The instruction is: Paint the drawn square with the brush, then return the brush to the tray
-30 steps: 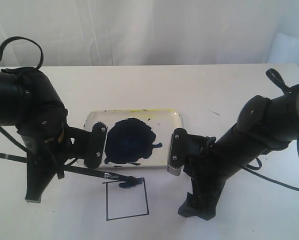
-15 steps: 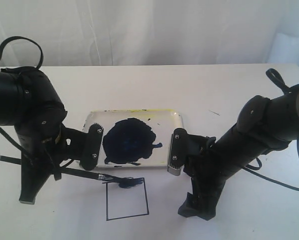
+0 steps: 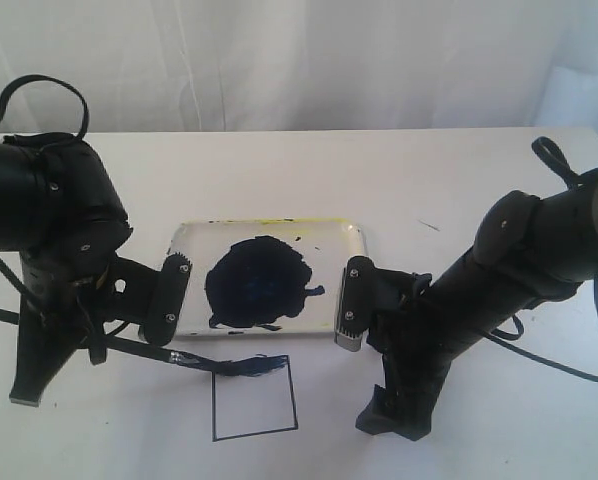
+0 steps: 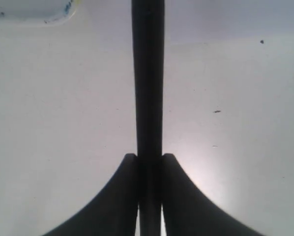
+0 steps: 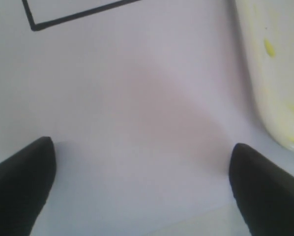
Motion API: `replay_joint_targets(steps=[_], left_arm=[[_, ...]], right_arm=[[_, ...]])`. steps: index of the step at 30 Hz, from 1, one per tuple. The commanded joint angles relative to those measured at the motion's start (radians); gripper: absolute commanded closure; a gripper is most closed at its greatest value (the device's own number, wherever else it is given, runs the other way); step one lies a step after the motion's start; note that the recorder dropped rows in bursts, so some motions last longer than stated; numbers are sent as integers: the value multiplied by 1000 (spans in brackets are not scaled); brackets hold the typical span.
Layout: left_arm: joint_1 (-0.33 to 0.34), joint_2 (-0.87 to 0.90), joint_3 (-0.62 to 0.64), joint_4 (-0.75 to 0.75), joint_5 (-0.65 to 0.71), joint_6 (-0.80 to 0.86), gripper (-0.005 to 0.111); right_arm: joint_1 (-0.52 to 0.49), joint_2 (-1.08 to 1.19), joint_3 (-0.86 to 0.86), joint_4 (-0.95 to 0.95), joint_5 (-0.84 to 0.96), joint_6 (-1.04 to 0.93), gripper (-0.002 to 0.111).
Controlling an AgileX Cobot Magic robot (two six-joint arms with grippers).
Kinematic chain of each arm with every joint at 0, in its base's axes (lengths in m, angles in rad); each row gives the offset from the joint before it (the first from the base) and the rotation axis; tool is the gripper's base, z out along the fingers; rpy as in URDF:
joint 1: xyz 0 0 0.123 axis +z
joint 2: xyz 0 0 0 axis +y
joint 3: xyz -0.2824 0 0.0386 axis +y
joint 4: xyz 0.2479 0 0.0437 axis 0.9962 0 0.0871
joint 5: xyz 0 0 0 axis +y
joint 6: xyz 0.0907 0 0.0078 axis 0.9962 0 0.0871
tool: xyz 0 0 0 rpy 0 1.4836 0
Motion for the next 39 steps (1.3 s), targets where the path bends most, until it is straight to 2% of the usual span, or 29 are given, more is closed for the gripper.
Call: replay_joint_targets(steps=[1,5,15,24,29,39], left_arm=[[-4,-8,2,27,48,-3,107],[-4,-8,2,48,63,-8,107],[-4,-37,-9,41,-4,-64,107],[-13,-51,-9,-92,-96,-51,107],[-21,-43,-9,-125,-146,-51,107],[-21,2,-9,-128,-147,-57,107]], right_arm=[[0,34,22,-40,54,23,19],[0,34,22,-40,54,23,19],[0,34,22,-40,54,23,19],[0,34,22,-40,54,23,19],[0,34,22,-40,54,23,19],[0,34,22,-40,54,23,19]])
